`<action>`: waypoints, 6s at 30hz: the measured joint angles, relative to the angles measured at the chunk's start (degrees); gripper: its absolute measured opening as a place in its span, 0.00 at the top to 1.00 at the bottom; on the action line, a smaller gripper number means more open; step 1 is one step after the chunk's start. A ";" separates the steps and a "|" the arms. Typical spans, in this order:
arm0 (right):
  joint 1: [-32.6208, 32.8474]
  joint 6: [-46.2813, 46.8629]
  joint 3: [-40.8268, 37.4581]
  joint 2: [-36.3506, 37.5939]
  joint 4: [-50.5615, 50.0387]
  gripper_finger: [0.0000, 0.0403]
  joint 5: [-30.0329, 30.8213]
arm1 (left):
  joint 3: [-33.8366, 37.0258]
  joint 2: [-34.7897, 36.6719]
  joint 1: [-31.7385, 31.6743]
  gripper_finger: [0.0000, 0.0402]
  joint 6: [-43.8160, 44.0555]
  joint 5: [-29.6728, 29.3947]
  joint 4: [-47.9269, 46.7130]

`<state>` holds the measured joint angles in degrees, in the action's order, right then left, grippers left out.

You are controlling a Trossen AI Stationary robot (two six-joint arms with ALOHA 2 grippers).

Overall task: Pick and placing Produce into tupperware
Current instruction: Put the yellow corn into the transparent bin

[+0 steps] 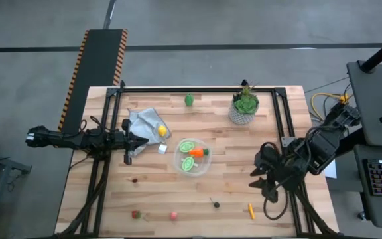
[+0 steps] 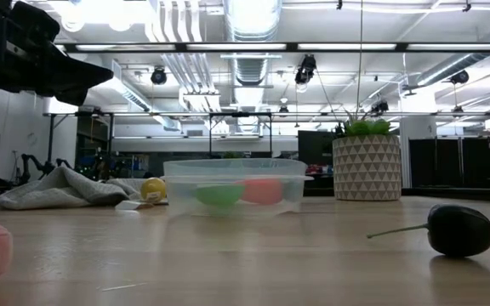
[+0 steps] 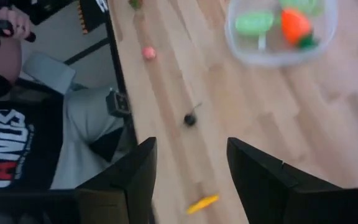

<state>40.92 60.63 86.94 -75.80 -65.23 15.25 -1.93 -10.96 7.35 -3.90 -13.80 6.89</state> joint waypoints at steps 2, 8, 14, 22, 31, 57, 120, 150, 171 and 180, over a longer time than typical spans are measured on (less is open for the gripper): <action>0.23 4.82 0.00 -1.44 -0.90 0.54 -2.01 | 0.00 0.02 -0.02 1.00 0.00 -0.02 0.02; 1.52 21.08 0.00 -7.30 -6.97 0.54 -8.20 | 0.00 -0.11 -0.02 1.00 0.02 -0.26 0.14; 4.32 36.23 0.00 -14.09 -9.67 0.54 -12.47 | 0.00 -0.24 -0.01 1.00 0.03 -0.29 0.09; 7.09 52.31 2.55 -24.30 -9.34 0.54 -12.88 | 0.00 -0.29 -0.02 1.00 0.04 -0.35 0.10; 7.46 58.23 10.84 -36.58 -10.10 0.54 -14.16 | 0.00 -0.26 -0.01 1.00 0.04 -0.38 0.11; 9.54 61.42 8.79 -42.81 -12.21 0.54 -15.21 | 0.00 -0.75 0.00 1.00 0.48 -0.07 0.14; 9.84 59.81 -13.32 -36.38 14.86 0.72 -17.21 | 0.00 -1.03 0.00 1.00 0.48 0.02 0.11; 10.08 54.45 -13.53 -36.29 15.91 0.97 -18.46 | 0.00 -1.02 0.00 1.00 0.46 0.02 0.09; 10.55 48.53 -13.49 -32.91 12.74 0.97 4.20 | 0.00 -1.01 0.00 1.00 0.26 0.02 0.09; 11.90 45.29 -13.92 -32.73 12.01 0.97 27.19 | 0.00 -1.01 0.00 1.00 0.24 0.04 0.11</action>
<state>52.82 105.92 73.01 -108.53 -53.22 42.44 -1.93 -11.97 7.35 -3.66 -13.76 7.00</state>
